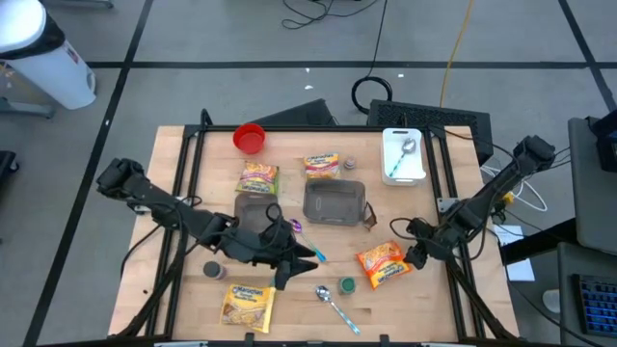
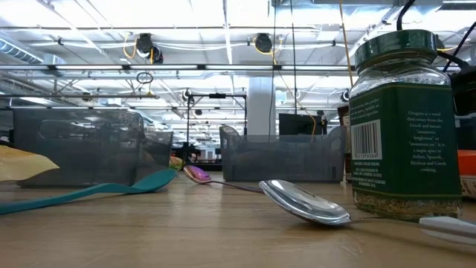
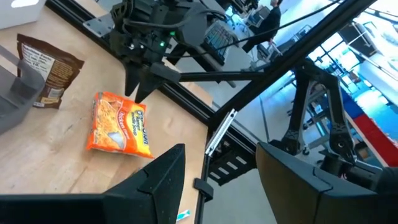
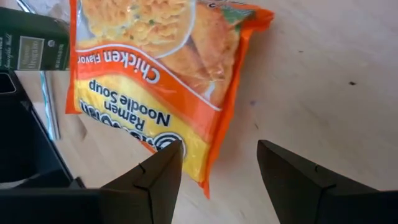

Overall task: Pick & Place Food Item
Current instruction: Put the orange noodle pack into the left black bin

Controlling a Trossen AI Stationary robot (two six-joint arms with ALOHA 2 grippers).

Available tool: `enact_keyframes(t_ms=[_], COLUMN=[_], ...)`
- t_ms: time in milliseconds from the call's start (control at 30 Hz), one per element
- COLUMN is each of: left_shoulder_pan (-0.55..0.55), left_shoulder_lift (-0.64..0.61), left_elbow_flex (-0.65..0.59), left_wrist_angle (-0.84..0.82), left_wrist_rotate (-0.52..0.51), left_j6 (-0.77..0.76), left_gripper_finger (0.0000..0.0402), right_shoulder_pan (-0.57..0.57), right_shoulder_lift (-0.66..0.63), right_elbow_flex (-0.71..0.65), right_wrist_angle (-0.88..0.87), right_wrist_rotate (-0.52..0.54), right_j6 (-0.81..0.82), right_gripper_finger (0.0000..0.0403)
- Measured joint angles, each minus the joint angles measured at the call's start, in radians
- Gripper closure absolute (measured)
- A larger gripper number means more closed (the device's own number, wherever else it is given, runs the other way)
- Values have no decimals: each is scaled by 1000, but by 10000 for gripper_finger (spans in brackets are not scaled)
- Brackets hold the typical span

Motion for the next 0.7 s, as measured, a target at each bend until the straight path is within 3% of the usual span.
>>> enact_keyframes(t_ms=[500,700], left_shoulder_pan=[9,9], left_shoulder_lift=[0,0], left_elbow_flex=[0,0], left_wrist_angle=[0,1], left_wrist_rotate=[0,0], left_j6=[8,3], left_gripper_finger=[195,195], right_shoulder_pan=[0,0], right_shoulder_lift=[125,140], right_elbow_flex=[0,0], right_wrist_angle=[75,85], right_wrist_rotate=[-58,-77], right_j6=[-16,-19], right_gripper_finger=[204,246])
